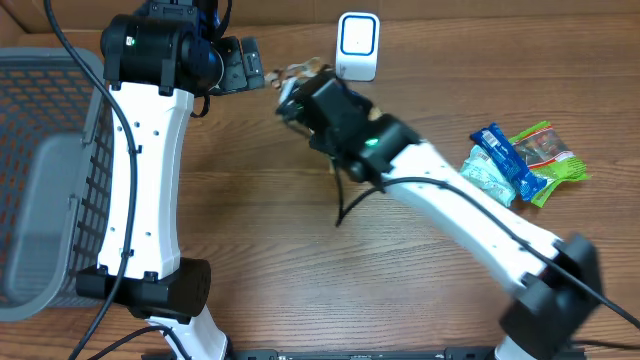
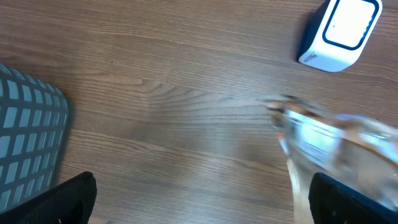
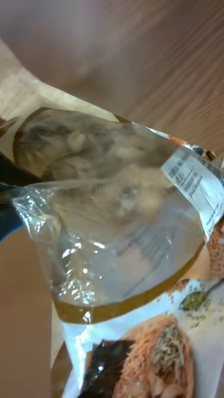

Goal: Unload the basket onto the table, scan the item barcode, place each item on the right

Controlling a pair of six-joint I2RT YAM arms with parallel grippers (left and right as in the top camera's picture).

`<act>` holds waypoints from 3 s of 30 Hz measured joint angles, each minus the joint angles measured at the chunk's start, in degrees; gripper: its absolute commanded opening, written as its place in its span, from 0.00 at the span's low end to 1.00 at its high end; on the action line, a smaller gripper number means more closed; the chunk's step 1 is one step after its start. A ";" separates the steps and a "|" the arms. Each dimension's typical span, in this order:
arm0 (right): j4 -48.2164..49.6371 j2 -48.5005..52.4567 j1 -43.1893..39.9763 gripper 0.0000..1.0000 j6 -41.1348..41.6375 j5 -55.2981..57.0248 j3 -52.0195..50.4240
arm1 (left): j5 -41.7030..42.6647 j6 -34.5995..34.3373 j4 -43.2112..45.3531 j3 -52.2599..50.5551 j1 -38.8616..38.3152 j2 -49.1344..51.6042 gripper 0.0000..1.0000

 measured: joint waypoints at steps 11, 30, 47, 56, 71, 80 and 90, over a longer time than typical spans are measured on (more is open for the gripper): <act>-12.24 -8.31 -30.69 0.08 33.83 -20.00 0.02 | -0.02 0.02 0.00 0.00 0.00 0.00 1.00; -11.89 4.79 -61.59 0.55 45.03 -33.68 -11.80 | 0.00 0.00 0.00 0.00 0.00 0.00 1.00; -16.06 3.67 -63.89 0.69 44.35 -40.26 -7.06 | 0.00 0.00 0.02 0.00 0.00 0.00 1.00; -16.85 -9.90 -59.52 0.79 44.09 -41.13 -2.01 | 0.00 0.00 0.02 0.00 0.00 0.00 1.00; -21.18 -16.31 -40.39 0.66 42.84 -40.87 -1.49 | 0.00 0.00 0.02 0.00 0.00 0.00 1.00; -23.43 -26.71 -33.55 0.73 42.71 -35.08 -1.51 | 0.00 0.00 0.00 0.00 0.00 0.00 1.00; -23.76 -48.17 -33.62 1.00 42.69 -33.38 -1.38 | 0.00 0.00 0.00 0.00 0.00 0.00 1.00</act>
